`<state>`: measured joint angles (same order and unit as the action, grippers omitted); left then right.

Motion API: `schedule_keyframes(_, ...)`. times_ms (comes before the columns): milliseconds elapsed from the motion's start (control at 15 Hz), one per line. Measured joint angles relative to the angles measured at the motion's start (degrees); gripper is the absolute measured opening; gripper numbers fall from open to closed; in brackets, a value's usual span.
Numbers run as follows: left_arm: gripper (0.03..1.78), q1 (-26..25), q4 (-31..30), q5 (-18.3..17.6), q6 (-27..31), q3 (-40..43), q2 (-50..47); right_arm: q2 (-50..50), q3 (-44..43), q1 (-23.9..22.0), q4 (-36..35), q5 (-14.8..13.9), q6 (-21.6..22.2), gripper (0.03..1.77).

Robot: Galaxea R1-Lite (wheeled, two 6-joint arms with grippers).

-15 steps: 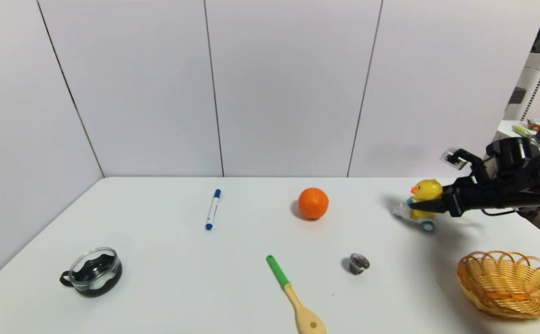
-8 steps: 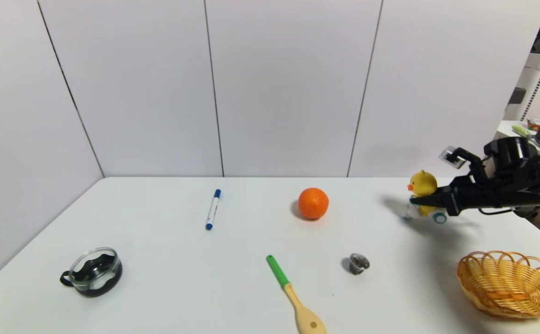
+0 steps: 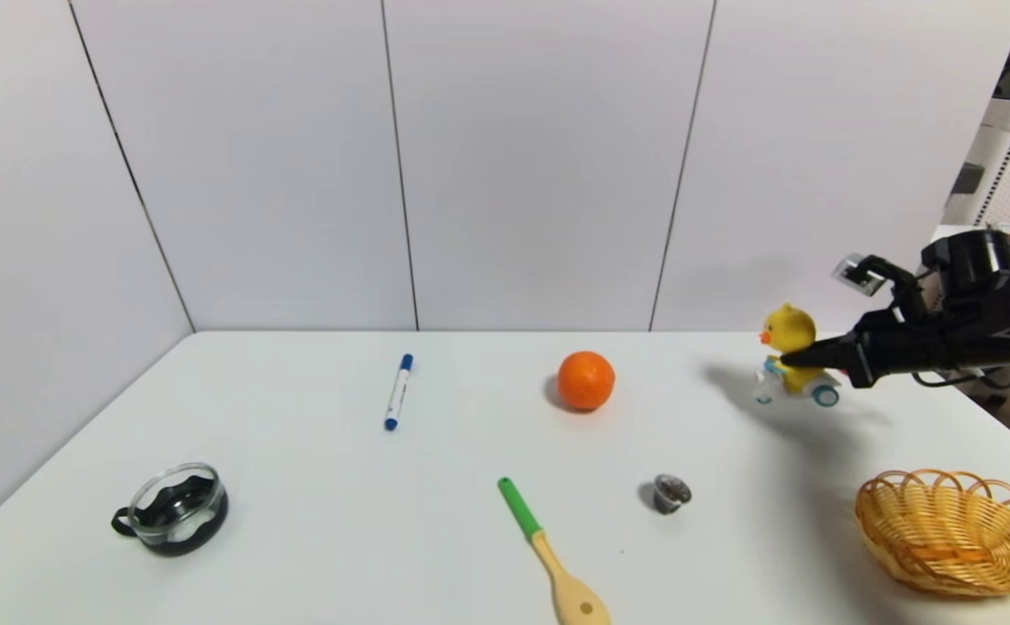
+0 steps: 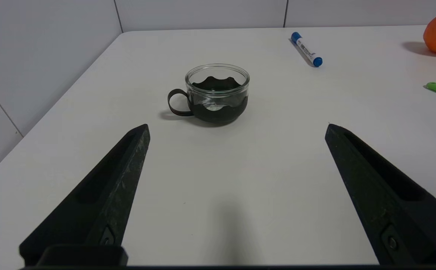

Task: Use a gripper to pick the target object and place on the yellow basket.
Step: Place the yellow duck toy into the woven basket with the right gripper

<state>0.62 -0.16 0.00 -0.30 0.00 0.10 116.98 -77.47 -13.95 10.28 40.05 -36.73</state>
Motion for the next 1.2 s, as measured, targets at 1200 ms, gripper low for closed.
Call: schedule_keyframes(1200,1.69,0.0,0.0,0.0,-0.02,0.0,0.0,-34.38,27.48,-14.99,15.8,-0.06,-10.01,0.34)
